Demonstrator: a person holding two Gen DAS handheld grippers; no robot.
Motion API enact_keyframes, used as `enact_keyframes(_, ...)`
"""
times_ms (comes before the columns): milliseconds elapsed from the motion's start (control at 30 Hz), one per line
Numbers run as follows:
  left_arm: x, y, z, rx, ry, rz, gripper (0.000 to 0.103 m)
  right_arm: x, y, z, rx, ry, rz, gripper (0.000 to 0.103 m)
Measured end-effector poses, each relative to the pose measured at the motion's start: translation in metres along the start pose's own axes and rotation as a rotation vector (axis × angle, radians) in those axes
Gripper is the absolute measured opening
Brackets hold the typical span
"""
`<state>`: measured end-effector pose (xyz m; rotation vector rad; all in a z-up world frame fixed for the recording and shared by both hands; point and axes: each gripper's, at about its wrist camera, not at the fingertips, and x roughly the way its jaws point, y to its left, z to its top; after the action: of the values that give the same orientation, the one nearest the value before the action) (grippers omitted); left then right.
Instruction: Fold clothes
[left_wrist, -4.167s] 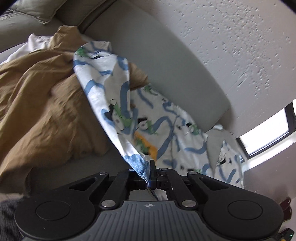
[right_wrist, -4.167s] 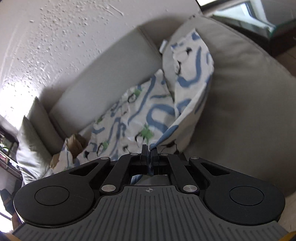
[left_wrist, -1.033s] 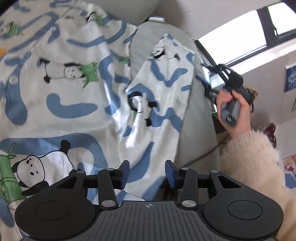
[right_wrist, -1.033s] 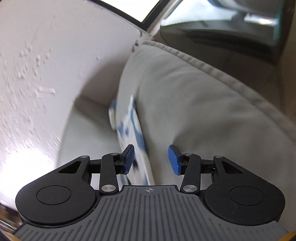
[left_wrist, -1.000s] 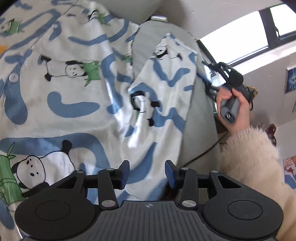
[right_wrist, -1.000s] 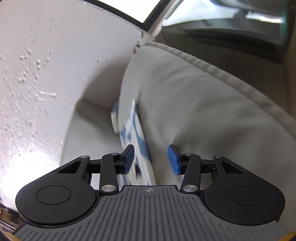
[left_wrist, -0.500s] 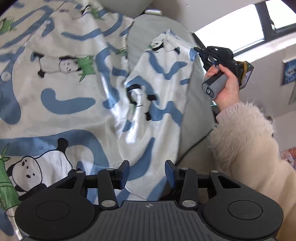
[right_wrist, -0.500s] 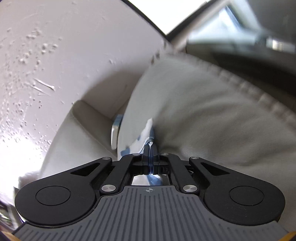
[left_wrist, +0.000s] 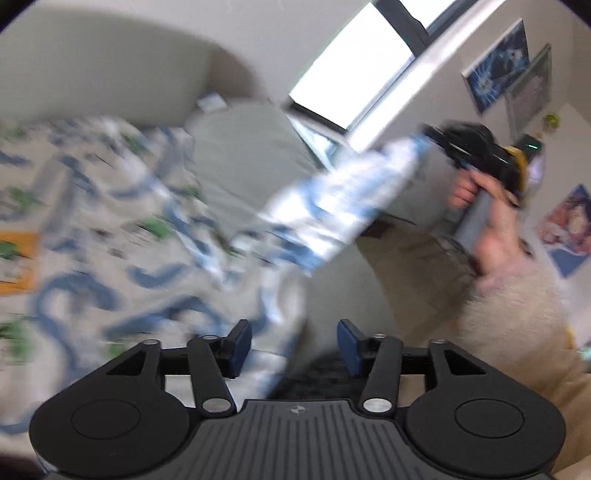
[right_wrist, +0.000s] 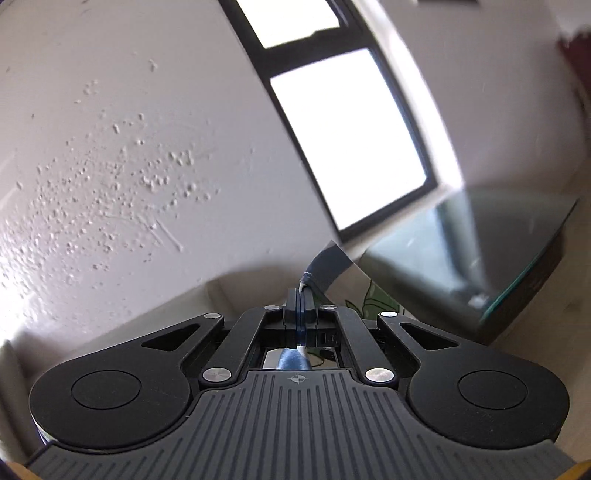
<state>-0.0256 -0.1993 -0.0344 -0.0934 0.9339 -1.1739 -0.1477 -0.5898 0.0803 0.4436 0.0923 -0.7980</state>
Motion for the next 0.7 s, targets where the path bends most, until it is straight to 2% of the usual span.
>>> enact_keyframes(67,-0.019,0.015,-0.015,-0.018,-0.064,0.114,0.062,-0.022,0.016,0.001,-0.097,-0.017,-0.050,0.001)
enact_keyframes(133,-0.035,0.035,-0.029,-0.067,-0.139,0.259,0.062,-0.038,0.031,-0.004,-0.171,-0.023,-0.102,0.001)
enact_keyframes(200,-0.050,0.057,-0.039,-0.138,-0.208,0.405,0.062,-0.050,0.049,-0.015,-0.239,-0.016,-0.114,0.001)
enact_keyframes(267,-0.070,0.074,-0.046,-0.212,-0.273,0.542,0.062,-0.055,0.078,-0.038,-0.330,0.035,-0.067,0.001)
enact_keyframes(367,-0.099,0.092,-0.048,-0.248,-0.330,0.671,0.063,-0.049,0.136,-0.092,-0.495,0.122,0.058,0.001)
enact_keyframes(433,-0.117,0.100,-0.050,-0.254,-0.351,0.708,0.064,-0.050,0.179,-0.131,-0.587,0.174,0.159,0.001)
enact_keyframes(533,-0.140,0.112,-0.055,-0.285,-0.383,0.730,0.067,-0.060,0.248,-0.189,-0.694,0.274,0.359,0.001)
enact_keyframes(633,-0.153,0.126,-0.063,-0.334,-0.384,0.748,0.067,-0.072,0.308,-0.240,-0.734,0.381,0.545,0.002)
enact_keyframes(667,-0.155,0.130,-0.064,-0.348,-0.378,0.749,0.067,-0.075,0.322,-0.253,-0.725,0.438,0.590,0.004)
enact_keyframes(700,-0.156,0.132,-0.067,-0.357,-0.369,0.745,0.067,-0.078,0.333,-0.264,-0.704,0.509,0.619,0.016)
